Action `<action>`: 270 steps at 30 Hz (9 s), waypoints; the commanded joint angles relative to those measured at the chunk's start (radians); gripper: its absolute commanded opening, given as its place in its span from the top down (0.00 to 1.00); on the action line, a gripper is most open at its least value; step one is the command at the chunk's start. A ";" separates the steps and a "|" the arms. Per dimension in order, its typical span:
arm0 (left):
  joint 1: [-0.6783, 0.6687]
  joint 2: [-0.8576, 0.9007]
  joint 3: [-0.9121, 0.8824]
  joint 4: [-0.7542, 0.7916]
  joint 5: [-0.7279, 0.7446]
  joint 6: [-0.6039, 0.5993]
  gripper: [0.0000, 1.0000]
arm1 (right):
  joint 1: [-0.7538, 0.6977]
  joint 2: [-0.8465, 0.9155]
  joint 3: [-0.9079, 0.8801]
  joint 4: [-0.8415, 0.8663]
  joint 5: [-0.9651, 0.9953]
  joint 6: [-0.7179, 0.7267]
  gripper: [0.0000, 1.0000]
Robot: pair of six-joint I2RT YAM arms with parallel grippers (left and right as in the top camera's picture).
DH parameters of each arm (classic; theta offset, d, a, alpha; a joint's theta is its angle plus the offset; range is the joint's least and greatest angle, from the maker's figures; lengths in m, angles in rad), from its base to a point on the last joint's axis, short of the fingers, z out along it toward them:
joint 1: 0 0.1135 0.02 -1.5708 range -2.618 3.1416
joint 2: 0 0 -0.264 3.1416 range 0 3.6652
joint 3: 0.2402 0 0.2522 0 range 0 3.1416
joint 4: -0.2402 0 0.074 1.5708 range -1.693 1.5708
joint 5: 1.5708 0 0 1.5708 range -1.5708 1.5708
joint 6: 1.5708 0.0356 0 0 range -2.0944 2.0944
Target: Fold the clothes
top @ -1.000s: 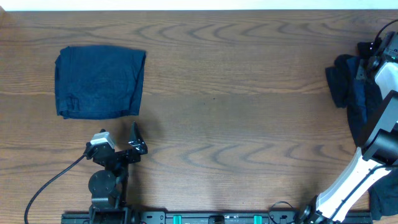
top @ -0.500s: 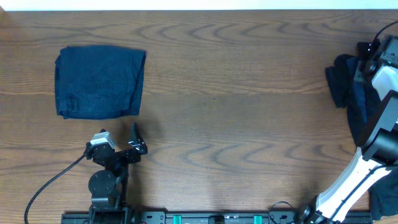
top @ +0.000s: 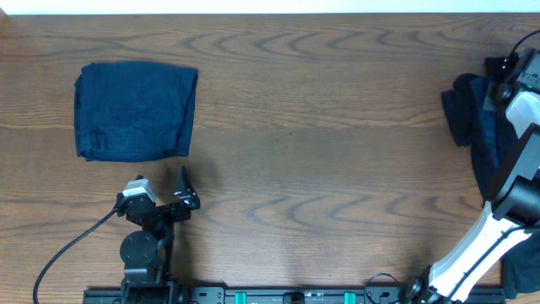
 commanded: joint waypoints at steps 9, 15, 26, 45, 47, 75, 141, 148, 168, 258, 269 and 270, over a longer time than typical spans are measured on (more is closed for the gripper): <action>-0.004 -0.007 -0.020 -0.037 -0.016 0.013 0.02 | 0.070 -0.224 0.008 -0.071 -0.153 -0.003 0.99; -0.004 -0.007 -0.020 -0.037 -0.016 0.013 0.02 | 0.207 -0.325 0.008 -0.139 -0.217 0.046 0.99; -0.004 -0.007 -0.020 -0.037 -0.016 0.013 0.02 | 0.674 -0.304 0.006 -0.373 -0.439 0.301 0.98; -0.004 -0.007 -0.020 -0.037 -0.016 0.013 0.02 | 1.252 -0.120 0.009 -0.346 -0.195 0.330 0.71; -0.004 -0.007 -0.020 -0.037 -0.016 0.013 0.02 | 1.245 -0.171 0.009 -0.350 -0.207 0.330 0.55; -0.004 -0.007 -0.020 -0.037 -0.016 0.013 0.02 | 0.853 -0.378 -0.032 -0.826 -0.175 0.428 0.99; -0.004 -0.007 -0.020 -0.037 -0.016 0.013 0.02 | 0.469 -0.298 0.154 -0.727 -0.272 0.204 0.74; -0.004 -0.007 -0.020 -0.037 -0.016 0.013 0.02 | 0.298 -0.283 0.151 -0.628 -0.399 0.130 0.52; -0.004 -0.007 -0.020 -0.037 -0.016 0.013 0.02 | 0.159 -0.217 -0.129 -0.203 -0.625 -0.057 0.34; -0.004 -0.007 -0.020 -0.037 -0.016 0.013 0.02 | 0.187 -0.093 -0.139 -0.117 -0.711 -0.021 0.83; -0.004 -0.007 -0.020 -0.037 -0.016 0.013 0.02 | 0.201 -0.119 -0.139 -0.185 -0.711 -0.071 0.99; -0.004 -0.007 -0.020 -0.037 -0.016 0.013 0.02 | 0.206 -0.119 -0.139 -0.188 -0.711 -0.071 0.99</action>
